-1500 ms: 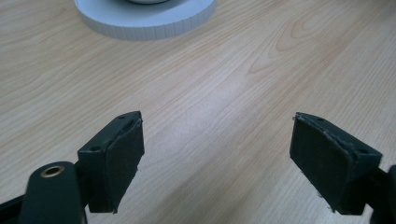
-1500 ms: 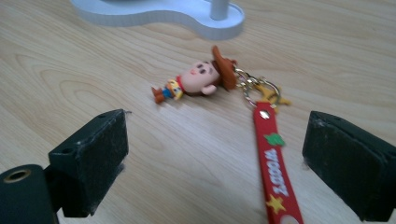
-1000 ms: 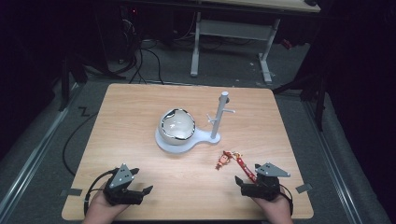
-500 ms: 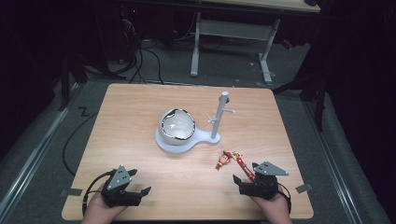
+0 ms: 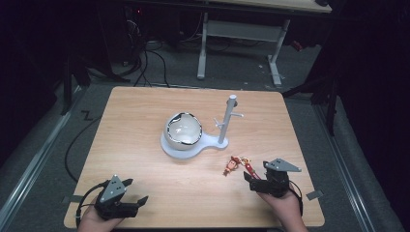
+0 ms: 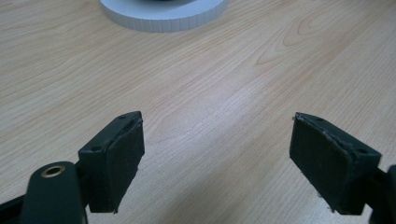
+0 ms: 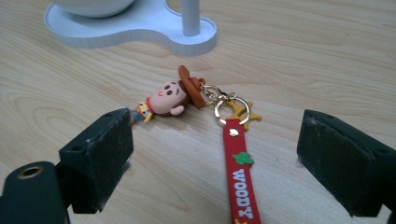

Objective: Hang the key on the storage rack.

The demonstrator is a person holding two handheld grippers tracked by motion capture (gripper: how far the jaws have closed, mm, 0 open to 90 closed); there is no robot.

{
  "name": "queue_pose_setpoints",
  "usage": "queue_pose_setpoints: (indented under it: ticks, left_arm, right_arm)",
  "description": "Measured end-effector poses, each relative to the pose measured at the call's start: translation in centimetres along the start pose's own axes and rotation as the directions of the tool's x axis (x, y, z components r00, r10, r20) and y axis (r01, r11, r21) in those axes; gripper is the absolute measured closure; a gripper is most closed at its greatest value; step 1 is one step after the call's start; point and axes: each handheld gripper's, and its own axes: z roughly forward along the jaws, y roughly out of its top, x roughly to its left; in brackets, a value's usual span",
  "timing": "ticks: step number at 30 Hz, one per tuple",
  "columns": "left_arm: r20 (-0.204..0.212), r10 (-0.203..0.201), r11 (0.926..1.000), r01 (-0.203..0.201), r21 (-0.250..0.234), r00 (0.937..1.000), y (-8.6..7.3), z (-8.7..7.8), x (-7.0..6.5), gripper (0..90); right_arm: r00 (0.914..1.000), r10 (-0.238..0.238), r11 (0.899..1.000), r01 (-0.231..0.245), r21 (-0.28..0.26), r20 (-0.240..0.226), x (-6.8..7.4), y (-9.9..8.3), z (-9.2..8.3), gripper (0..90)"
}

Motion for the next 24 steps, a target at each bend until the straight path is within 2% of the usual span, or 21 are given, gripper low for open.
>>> queue_pose_setpoints:
  ticks: [1,5,8,11,13,14,16,17,18,19,20,21,24]
  left_arm:
    - [-0.002,-0.003,1.0000,0.003,-0.001,1.0000,0.0,-0.1,0.0,18.8]
    - [0.002,-0.012,0.9999,0.012,-0.002,0.9999,0.0,-0.2,0.1,19.5]
    - [0.005,-0.009,1.0000,0.009,0.000,1.0000,0.1,-0.1,0.0,19.5]
    - [0.007,0.005,1.0000,-0.005,0.005,1.0000,0.2,0.0,-0.2,19.5]
    - [0.019,0.013,0.9998,-0.013,0.012,0.9997,0.1,0.3,-0.4,19.7]
    - [0.019,0.013,0.9998,-0.013,0.012,0.9997,0.1,0.3,-0.4,19.7]
    - [0.023,0.038,0.9990,-0.039,0.023,0.9990,0.3,0.5,-0.6,19.7]
    - [0.029,0.048,0.9986,-0.049,0.021,0.9984,0.4,0.5,-0.7,19.7]
    - [0.029,0.048,0.9986,-0.049,0.021,0.9984,0.4,0.5,-0.7,19.7]
    - [0.031,0.050,0.9987,-0.051,0.009,0.9982,0.5,0.4,-0.7,19.7]
    - [0.031,0.050,0.9987,-0.051,0.009,0.9982,0.5,0.4,-0.7,19.7]
    - [0.034,0.044,0.9990,-0.044,0.001,0.9985,0.6,0.3,-0.6,19.7]
    - [0.031,0.038,0.9993,-0.038,-0.006,0.9988,0.6,0.2,-0.5,19.7]
  right_arm:
    - [0.9999,-0.002,1.000,0.002,0.019,0.011,-0.3,0.1,0.3,12.4]
    - [0.9999,0.014,0.999,-0.014,0.038,0.008,-0.8,0.0,0.4,14.3]
    - [0.9995,0.012,0.998,-0.014,0.062,0.029,-1.2,-0.2,0.3,15.7]
    - [0.9991,0.012,0.995,-0.016,0.098,0.041,-1.6,-0.3,0.4,22.1]
    - [0.9984,0.019,0.984,-0.029,0.175,0.054,-2.0,-0.4,0.7,24.9]
    - [0.9984,0.019,0.984,-0.029,0.175,0.054,-2.0,-0.4,0.7,24.9]
    - [0.9975,0.007,0.970,-0.024,0.241,0.070,-2.0,-0.3,1.3,27.4]
    - [0.9969,-0.019,0.965,-0.002,0.261,0.077,-1.9,-0.1,1.5,28.7]
    - [0.9969,-0.019,0.965,-0.002,0.261,0.077,-1.9,-0.1,1.5,28.7]
    - [0.9950,-0.055,0.950,0.026,0.312,0.084,-1.6,0.4,1.8,29.9]
    - [0.9950,-0.055,0.950,0.026,0.312,0.084,-1.6,0.4,1.8,29.9]
    - [0.9950,-0.057,0.944,0.028,0.327,0.081,-1.6,0.7,1.9,30.9]
    - [0.9940,-0.085,0.913,0.050,0.405,0.069,-1.6,2.3,2.3,34.6]
